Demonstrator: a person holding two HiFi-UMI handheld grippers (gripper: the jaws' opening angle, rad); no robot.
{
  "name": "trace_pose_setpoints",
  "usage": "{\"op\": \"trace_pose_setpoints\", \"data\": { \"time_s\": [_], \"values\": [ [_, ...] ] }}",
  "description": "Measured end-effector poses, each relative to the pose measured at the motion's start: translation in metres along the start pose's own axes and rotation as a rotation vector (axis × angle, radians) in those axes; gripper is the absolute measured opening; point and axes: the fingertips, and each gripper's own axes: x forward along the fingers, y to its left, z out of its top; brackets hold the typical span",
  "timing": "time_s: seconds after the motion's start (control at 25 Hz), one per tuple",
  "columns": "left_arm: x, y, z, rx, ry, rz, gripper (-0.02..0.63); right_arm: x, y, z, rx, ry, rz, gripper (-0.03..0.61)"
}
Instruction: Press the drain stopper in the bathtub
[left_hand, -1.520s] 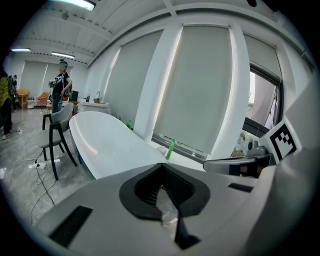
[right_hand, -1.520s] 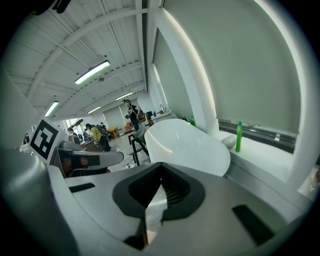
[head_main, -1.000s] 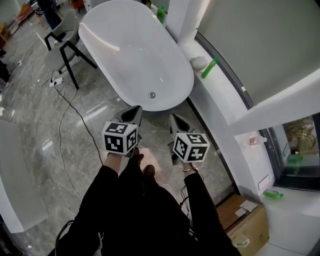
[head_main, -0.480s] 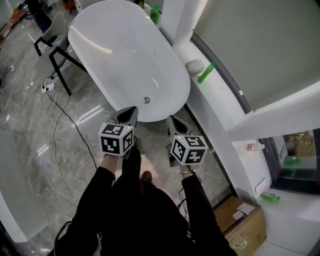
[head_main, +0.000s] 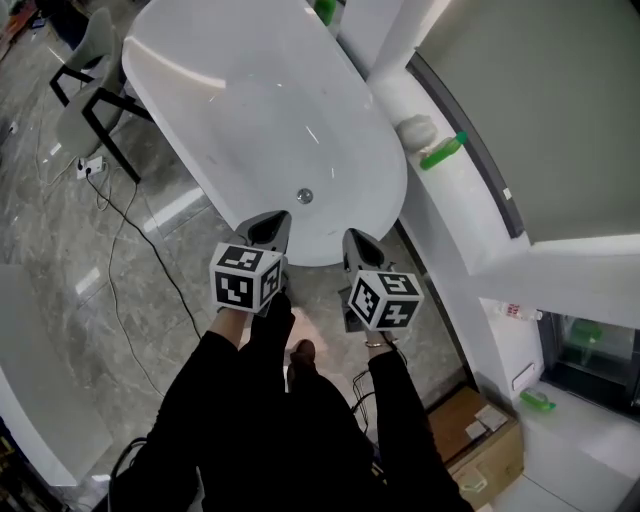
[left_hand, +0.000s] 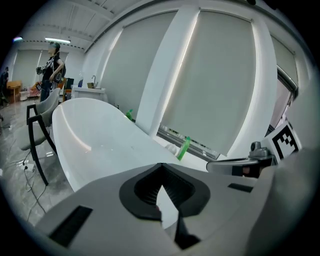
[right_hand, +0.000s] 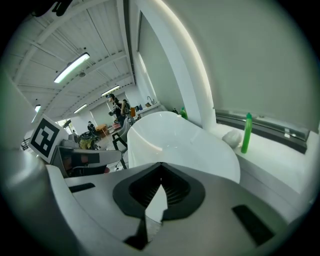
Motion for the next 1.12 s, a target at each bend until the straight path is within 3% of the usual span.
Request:
{"op": "trace_pose_setpoints", "data": {
  "time_s": [0.52, 1.12],
  "values": [
    [0.075, 0.065, 0.008, -0.015, 0.137, -0.06, 0.008, 0.087, -0.018, 0.022, 0.036, 0.097, -0.069, 0.002],
    [0.156, 0.091, -0.051, -0.02, 0.271, -0.079, 0.008, 0.142, -0.052, -0.016, -0.001, 0.199, -0.053, 0.002]
  ]
}}
